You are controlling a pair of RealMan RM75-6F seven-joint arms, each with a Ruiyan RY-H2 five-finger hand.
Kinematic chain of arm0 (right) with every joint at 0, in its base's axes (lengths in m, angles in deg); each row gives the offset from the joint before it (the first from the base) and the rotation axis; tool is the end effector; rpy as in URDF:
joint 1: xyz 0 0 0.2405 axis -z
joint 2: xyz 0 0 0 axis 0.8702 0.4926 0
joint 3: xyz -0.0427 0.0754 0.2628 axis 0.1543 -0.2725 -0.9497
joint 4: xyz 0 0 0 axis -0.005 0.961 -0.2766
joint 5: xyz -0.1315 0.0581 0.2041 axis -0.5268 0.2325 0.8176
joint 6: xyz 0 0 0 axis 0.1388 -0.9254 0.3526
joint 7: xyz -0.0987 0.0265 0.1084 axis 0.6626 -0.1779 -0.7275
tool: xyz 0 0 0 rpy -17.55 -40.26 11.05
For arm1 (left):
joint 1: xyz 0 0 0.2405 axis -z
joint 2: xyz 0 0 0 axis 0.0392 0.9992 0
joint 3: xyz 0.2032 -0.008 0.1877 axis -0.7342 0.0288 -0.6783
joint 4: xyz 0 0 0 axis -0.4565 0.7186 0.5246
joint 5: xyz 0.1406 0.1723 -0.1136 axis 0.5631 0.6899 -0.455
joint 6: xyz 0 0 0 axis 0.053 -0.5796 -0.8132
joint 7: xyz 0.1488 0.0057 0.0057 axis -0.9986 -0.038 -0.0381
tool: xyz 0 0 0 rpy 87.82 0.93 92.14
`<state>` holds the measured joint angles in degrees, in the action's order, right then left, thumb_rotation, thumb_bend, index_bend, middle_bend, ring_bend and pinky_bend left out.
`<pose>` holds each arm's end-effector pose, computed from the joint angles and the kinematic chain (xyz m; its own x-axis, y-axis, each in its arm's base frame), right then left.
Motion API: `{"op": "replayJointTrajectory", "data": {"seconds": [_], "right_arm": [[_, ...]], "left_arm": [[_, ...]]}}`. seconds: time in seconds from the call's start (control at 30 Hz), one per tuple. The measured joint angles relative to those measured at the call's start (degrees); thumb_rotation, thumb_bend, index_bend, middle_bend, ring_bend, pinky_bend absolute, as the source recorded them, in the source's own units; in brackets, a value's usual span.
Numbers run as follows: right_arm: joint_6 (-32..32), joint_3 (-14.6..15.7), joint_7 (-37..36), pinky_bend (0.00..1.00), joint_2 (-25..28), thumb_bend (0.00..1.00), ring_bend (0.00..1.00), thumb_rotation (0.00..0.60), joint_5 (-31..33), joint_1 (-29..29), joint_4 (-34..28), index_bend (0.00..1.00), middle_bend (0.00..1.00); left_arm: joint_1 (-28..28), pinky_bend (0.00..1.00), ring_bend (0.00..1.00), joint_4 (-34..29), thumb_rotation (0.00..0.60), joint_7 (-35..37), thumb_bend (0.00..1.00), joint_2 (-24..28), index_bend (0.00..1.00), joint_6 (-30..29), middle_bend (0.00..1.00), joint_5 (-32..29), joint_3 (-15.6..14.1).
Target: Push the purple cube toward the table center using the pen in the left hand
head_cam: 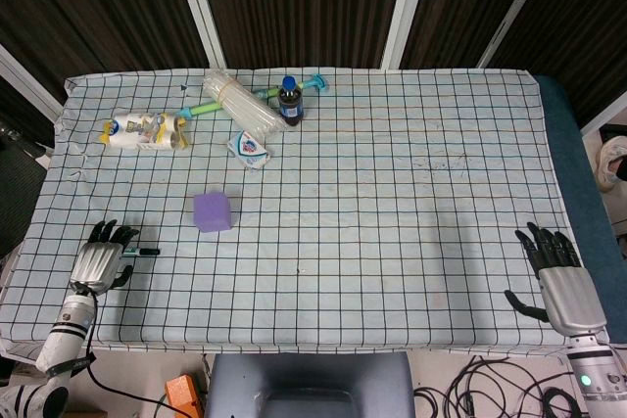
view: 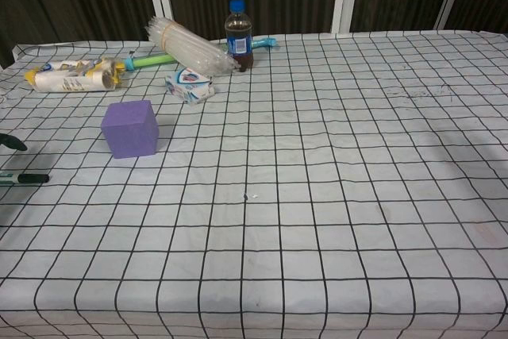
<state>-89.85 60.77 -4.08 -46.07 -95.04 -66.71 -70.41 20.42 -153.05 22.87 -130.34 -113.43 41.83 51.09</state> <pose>-0.3436 -0.1907 0.1125 0.4929 -0.1063 0.8635 -0.8700 -0.0455 0.4910 -0.3741 0.3163 0.0193 0.5874 0.2717 0.7623 0.8006 -0.0575 -0.5964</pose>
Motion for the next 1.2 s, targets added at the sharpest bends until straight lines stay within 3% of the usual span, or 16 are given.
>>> {"op": "replayJointTrajectory", "data": {"seconds": [0.2, 0.33, 0.5, 0.83, 1.1, 1.2], "right_arm": [[-0.25, 0.23, -0.32, 0.00, 0.14, 0.38, 0.00, 0.600, -0.58, 0.09, -0.17, 0.00, 0.00], [-0.08, 0.35, -0.19, 0.00, 0.08, 0.38, 0.00, 0.600, -0.75, 0.03, -0.09, 0.00, 0.00], [0.24, 0.38, -0.18, 0.00, 0.09, 0.38, 0.00, 0.600, -0.67, -0.11, -0.08, 0.00, 0.00], [0.45, 0.37, 0.02, 0.00, 0.08, 0.38, 0.00, 0.600, -0.49, -0.18, -0.08, 0.00, 0.00], [0.81, 0.51, 0.42, 0.00, 0.07, 0.38, 0.00, 0.600, -0.42, -0.29, -0.22, 0.00, 0.00], [0.79, 0.51, 0.42, 0.00, 0.12, 0.38, 0.00, 0.600, -0.43, -0.29, -0.26, 0.00, 0.00]], "left_arm": [[0.27, 0.04, 0.06, 0.66, 0.600, -0.64, 0.39, -0.27, 0.26, 0.06, 0.18, -0.46, -0.06], [0.26, 0.16, 0.13, 2.16, 0.600, -0.79, 0.39, -0.92, 0.34, -0.62, 0.25, -0.29, -0.14], [0.39, 0.22, 0.24, 5.79, 0.600, -0.58, 0.40, -2.56, 0.39, -1.33, 0.31, 0.17, -0.19], [1.00, 0.27, 0.42, 14.14, 0.600, 3.84, 0.40, -6.43, 0.47, -1.05, 0.42, 1.82, -0.61], [1.48, 0.27, 0.44, 19.42, 0.600, 9.08, 0.40, -8.87, 0.50, -1.13, 0.44, 4.27, -1.27], [1.63, 0.28, 0.47, 20.67, 0.600, 10.22, 0.40, -9.54, 0.56, -1.08, 0.51, 4.67, -1.29]]}}
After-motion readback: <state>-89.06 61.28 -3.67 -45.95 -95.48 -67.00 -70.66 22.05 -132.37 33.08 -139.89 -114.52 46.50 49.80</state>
